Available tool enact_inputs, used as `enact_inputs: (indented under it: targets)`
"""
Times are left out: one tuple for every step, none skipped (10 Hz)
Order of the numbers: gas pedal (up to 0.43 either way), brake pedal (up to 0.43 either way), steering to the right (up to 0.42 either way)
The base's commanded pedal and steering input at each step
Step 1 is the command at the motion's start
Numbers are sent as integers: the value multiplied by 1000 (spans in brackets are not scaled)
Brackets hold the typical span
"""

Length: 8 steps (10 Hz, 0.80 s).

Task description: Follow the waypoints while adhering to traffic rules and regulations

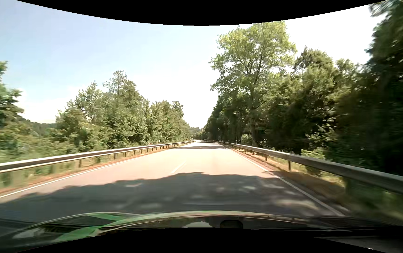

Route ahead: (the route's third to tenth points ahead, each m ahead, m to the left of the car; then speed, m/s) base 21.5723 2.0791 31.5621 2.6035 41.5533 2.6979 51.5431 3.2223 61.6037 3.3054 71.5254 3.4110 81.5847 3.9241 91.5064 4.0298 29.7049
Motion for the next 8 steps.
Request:
enact_inputs:
  targets:
    - [268,0,-5]
    - [280,0,-5]
    - [280,0,-5]
    - [287,0,-5]
    - [287,0,-6]
    - [299,0,-5]
    - [311,0,-6]
    - [311,0,-6]
